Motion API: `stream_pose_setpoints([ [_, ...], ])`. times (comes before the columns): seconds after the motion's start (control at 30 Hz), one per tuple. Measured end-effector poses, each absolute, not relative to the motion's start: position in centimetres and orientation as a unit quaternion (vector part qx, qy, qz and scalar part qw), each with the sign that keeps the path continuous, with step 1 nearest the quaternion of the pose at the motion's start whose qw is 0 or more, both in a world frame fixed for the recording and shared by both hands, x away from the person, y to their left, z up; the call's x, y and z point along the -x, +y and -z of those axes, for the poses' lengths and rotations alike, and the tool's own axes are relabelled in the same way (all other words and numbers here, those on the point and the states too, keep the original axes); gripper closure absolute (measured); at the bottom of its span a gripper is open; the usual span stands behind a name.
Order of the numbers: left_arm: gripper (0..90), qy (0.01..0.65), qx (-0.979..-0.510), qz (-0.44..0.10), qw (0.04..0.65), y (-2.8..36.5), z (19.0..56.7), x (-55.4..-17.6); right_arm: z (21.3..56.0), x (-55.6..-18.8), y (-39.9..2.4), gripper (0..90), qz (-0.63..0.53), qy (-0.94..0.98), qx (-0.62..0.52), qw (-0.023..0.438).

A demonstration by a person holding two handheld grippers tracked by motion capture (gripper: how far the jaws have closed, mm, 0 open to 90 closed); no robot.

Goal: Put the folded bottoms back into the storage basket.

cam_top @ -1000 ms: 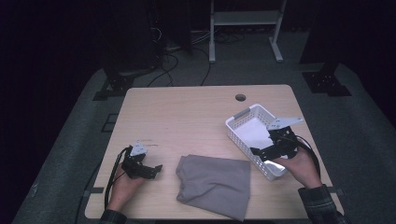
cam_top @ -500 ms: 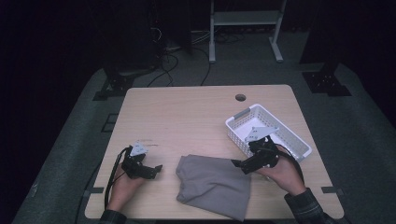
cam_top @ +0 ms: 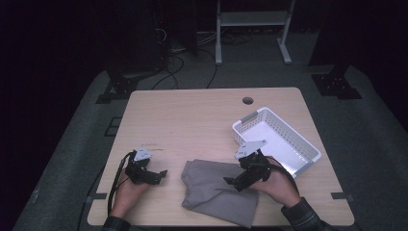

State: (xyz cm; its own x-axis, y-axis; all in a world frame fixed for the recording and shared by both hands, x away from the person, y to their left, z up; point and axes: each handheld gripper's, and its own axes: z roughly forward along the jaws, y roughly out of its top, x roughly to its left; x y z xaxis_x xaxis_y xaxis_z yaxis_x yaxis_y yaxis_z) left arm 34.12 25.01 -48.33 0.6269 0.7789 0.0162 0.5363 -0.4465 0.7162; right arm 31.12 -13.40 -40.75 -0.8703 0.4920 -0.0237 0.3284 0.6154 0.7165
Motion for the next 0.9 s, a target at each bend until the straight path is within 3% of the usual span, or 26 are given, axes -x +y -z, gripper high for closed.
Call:
stream_pose_setpoints([
  [0.47,0.0,0.395,-0.832,-0.175,0.347,25.0,48.3,-34.1,44.6,-30.8,-10.5,0.0,-0.359,0.911,-0.192,0.067],
  [0.9,0.0,0.395,-0.833,-0.175,0.347,25.0,48.3,-34.1,47.1,-30.6,-8.8,0.0,-0.335,0.924,-0.172,0.065],
])
